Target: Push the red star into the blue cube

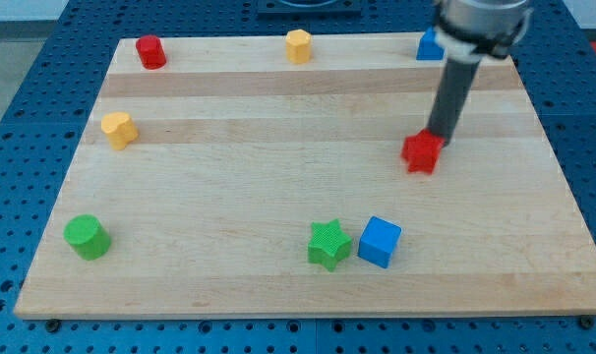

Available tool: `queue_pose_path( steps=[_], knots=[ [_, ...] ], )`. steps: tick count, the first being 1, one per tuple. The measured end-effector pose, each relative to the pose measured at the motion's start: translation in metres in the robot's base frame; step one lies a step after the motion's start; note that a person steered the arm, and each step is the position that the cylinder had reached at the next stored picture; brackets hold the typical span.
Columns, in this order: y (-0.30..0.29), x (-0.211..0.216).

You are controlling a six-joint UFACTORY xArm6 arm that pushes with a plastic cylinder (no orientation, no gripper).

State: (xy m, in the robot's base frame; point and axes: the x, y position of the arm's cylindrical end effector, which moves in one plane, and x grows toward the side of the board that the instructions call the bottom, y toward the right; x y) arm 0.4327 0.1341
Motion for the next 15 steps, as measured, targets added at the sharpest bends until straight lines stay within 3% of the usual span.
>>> queue_pose_path(
  steps=[1,4,7,9,10,13,14,15],
  knots=[
    [-0.033,0.026],
    [-0.070,0.008],
    [-0.070,0.036],
    [-0.052,0.003],
    [-0.026,0.007],
    [-0.068,0.072],
    [-0.060,0.042],
    [-0.014,-0.013]
  ],
)
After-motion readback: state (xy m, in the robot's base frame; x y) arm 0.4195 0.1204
